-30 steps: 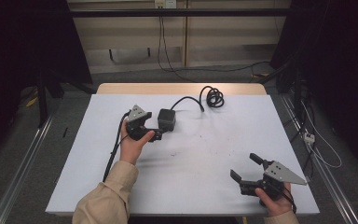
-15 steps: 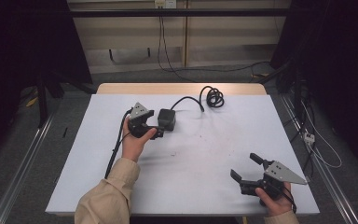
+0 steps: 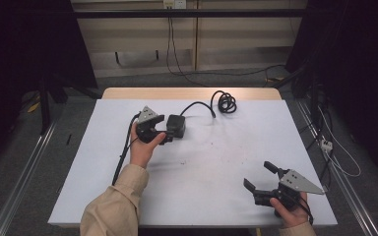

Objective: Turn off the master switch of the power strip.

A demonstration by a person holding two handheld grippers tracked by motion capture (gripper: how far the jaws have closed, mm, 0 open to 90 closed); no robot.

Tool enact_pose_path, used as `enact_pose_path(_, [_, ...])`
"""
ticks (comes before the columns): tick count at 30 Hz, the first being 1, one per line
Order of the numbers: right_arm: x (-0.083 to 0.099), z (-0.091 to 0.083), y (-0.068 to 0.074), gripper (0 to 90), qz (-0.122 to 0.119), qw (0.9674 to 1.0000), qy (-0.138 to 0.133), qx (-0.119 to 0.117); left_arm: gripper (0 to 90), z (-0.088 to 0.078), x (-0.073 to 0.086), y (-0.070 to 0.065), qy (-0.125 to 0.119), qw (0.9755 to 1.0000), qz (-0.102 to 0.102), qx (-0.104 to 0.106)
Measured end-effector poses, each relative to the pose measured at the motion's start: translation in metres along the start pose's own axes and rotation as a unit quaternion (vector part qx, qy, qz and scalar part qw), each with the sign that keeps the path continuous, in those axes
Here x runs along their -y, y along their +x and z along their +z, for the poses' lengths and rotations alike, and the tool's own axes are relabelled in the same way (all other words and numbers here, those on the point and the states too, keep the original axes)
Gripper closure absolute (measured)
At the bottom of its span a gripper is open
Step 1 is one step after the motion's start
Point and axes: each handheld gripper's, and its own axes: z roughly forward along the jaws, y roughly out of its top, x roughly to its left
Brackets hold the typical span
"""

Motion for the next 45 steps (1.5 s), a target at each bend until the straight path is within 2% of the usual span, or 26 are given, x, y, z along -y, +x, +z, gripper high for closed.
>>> enact_pose_path(13, [0.000, -0.002, -0.001, 4.2, 0.001, 1.0000, -0.001, 0.002, 34.6, 0.002, -0.007, 0.003, 0.005, 0.9999, -0.005, 0.009])
enact_pose_path(30, [0.000, -0.001, -0.001, 4.3, 0.003, 1.0000, -0.003, 0.002, 49.6, 0.005, -0.009, 0.007, 0.007, 0.9998, -0.015, 0.011])
enact_pose_path(37, [0.000, -0.001, -0.001, 4.3, 0.000, 1.0000, -0.002, 0.001, 54.7, 0.004, -0.008, 0.010, 0.009, 0.9998, -0.019, 0.006])
enact_pose_path(45, [0.000, 0.000, -0.001, 4.3, -0.002, 1.0000, -0.002, 0.001, 63.2, 0.004, -0.012, 0.012, 0.010, 0.9997, -0.019, 0.014])
